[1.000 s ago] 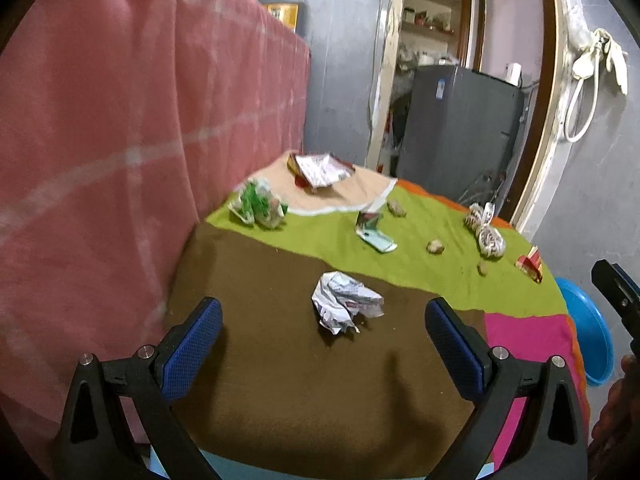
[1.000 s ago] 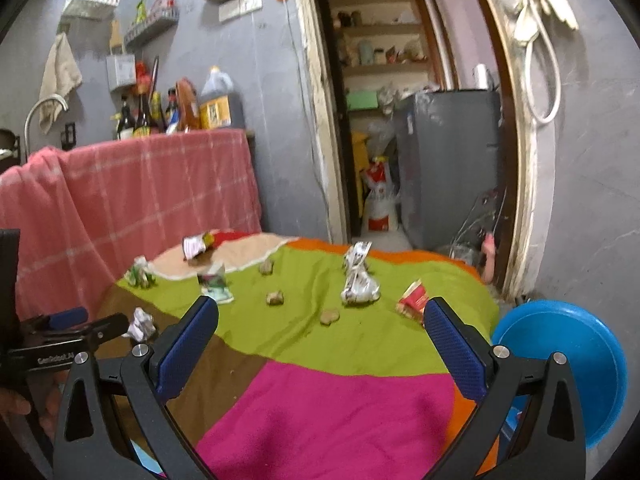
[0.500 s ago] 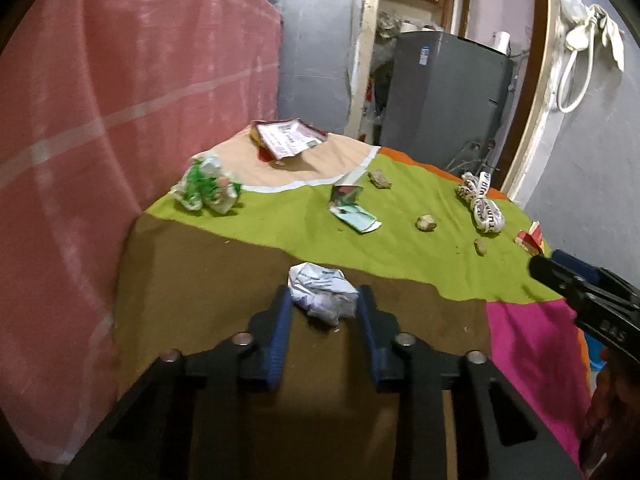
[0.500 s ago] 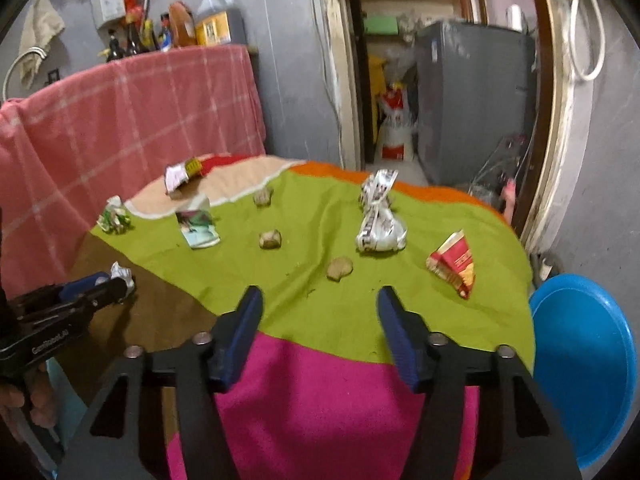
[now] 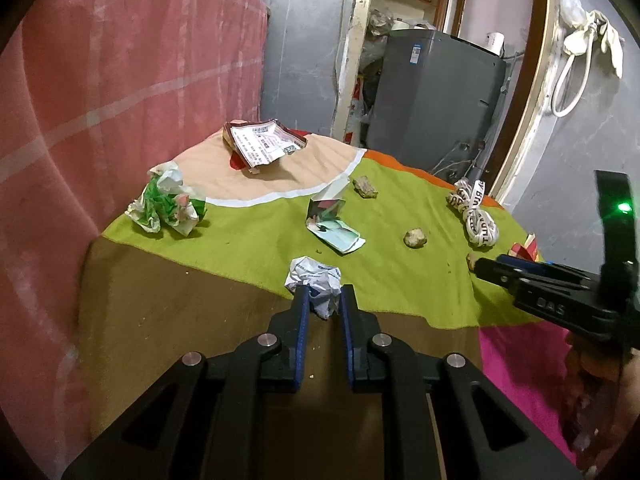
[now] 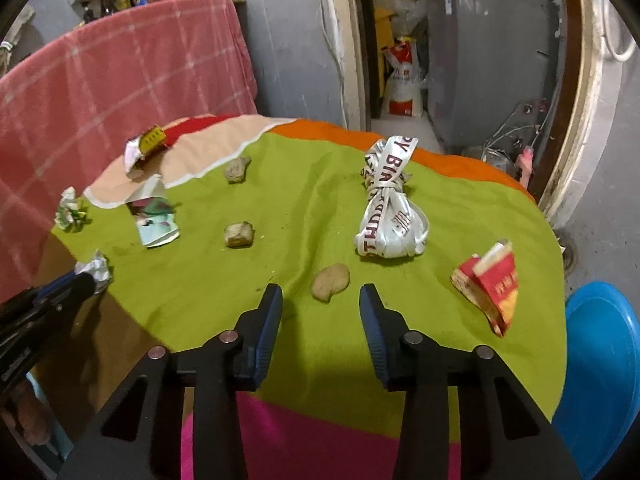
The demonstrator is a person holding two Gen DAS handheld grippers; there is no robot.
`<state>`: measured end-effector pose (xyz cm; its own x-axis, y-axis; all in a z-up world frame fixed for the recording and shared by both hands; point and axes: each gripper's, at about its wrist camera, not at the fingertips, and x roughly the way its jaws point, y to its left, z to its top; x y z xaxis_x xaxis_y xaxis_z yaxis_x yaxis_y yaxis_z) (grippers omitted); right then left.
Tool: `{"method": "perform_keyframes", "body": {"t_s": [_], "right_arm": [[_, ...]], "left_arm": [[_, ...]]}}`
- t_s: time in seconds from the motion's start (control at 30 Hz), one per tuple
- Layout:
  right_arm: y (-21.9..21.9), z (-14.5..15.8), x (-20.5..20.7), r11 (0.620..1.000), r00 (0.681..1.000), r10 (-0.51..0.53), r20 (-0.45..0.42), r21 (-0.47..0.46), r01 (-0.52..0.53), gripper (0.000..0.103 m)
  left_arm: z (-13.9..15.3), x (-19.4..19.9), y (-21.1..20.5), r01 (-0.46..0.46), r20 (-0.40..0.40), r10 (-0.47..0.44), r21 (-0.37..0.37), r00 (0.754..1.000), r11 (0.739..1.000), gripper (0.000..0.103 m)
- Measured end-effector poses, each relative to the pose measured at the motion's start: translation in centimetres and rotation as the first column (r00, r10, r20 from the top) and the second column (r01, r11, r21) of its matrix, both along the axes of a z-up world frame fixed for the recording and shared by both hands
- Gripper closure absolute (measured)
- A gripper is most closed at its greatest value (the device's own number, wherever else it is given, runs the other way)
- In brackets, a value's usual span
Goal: Collect trash
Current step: 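Grasp the white paper ball with the left tool while the right tool grasps the small stone, then carry both items over the blue basin and open both tools to drop them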
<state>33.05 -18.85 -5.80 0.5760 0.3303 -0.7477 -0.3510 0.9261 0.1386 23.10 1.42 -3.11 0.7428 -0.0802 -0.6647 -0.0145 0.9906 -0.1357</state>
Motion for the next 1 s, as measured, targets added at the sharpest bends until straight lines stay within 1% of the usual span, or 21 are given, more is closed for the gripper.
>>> {"method": "perform_keyframes", "body": {"t_s": [0.17,0.27,0.3,0.33,0.37,0.6,0.67,0.8,0.87,0.97,1.0], "right_arm": [[0.4,-1.2,1.7,1.000,0.999,0.006,-0.051,-0.009,-0.006,0.066],[0.3,-1.4,2.2,1.000,0.998,0.009,-0.067,0.000,-0.009,0.069],[0.3,-1.4,2.3,1.000,0.998,0.011,-0.069,0.003,-0.011,0.073],[0.2,-1.5,2.3,1.000,0.997,0.015,-0.072,0.010,-0.015,0.080],[0.2,-1.5,2.3,1.000,0.997,0.018,-0.073,0.014,-0.017,0.083],[0.6,-1.2,1.9,0.999,0.997,0.045,-0.068,0.026,-0.043,0.084],[0.5,-0.9,1.2,0.998,0.997,0.054,-0.061,0.043,-0.052,0.084],[0.1,0.4,-0.9,0.995,0.998,0.061,0.004,0.077,-0.061,0.084],[-0.3,1.3,-2.2,0.992,0.996,0.067,0.053,0.100,-0.072,0.084],[-1.0,2.7,-4.5,0.990,0.989,0.054,0.140,0.123,-0.071,0.084],[-1.4,3.2,-5.6,0.988,0.982,0.043,0.184,0.141,-0.069,0.084]], "left_arm": [[0.1,0.0,0.3,0.003,-0.001,-0.003,-0.015,1.000,1.000,0.091],[0.1,0.0,0.4,0.006,0.000,-0.006,-0.020,1.000,1.000,0.091],[0.1,0.0,0.4,0.006,0.000,-0.006,-0.020,1.000,1.000,0.092],[0.2,0.0,0.4,0.006,0.001,-0.006,-0.020,1.000,1.000,0.092],[0.1,0.0,0.4,0.007,0.001,-0.007,-0.019,1.000,1.000,0.092],[0.4,-0.2,0.3,0.019,0.017,-0.019,-0.017,1.000,1.000,0.093],[0.6,-0.5,0.2,0.027,0.026,-0.026,-0.019,0.999,0.999,0.093],[1.0,-1.3,-0.3,0.045,0.058,-0.044,-0.018,0.997,0.999,0.094],[1.2,-1.7,-0.6,0.054,0.078,-0.052,-0.020,0.996,0.998,0.094],[1.8,-2.4,-1.3,0.073,0.111,-0.069,-0.033,0.991,0.997,0.094],[2.0,-2.6,-1.6,0.079,0.121,-0.074,-0.037,0.990,0.996,0.094]]}}
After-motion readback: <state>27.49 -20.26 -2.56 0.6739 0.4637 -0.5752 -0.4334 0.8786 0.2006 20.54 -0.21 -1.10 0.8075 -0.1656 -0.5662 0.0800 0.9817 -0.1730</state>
